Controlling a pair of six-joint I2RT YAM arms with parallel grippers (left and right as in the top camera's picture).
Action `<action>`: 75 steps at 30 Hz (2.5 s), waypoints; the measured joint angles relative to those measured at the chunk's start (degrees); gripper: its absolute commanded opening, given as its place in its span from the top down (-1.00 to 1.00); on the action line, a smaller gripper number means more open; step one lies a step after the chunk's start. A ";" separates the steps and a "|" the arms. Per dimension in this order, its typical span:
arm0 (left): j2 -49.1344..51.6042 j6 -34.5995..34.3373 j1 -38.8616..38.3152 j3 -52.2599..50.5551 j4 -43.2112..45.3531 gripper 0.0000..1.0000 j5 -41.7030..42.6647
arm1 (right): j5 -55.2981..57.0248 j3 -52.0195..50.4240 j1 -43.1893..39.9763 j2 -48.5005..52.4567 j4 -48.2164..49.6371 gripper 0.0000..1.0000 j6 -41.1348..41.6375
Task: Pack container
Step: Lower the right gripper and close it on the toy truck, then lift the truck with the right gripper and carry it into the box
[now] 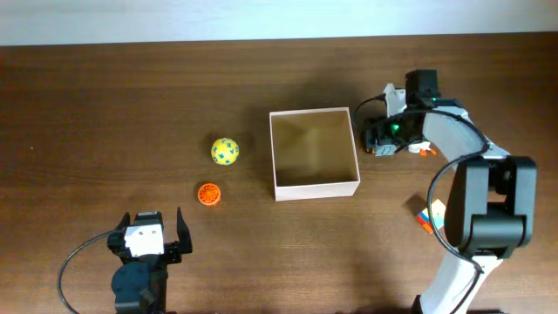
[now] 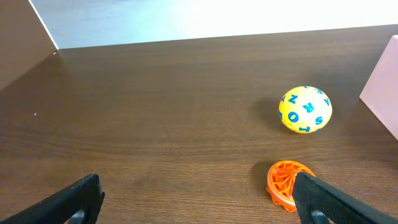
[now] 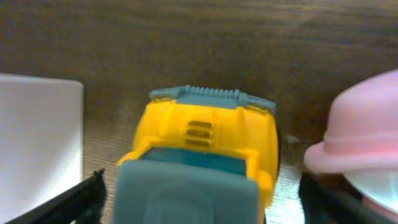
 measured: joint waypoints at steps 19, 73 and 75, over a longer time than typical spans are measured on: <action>0.00 0.00 0.00 0.00 0.00 -0.98 0.00 | -0.20 0.07 0.00 1.68 0.68 -0.03 0.15; 0.00 0.00 0.00 0.00 0.00 -0.98 0.00 | -13.51 34.42 13.62 2.43 -34.84 -0.03 -6.12; 0.00 0.00 0.00 0.00 0.00 -0.98 0.00 | -14.12 34.42 16.96 2.43 -33.68 -0.03 -6.12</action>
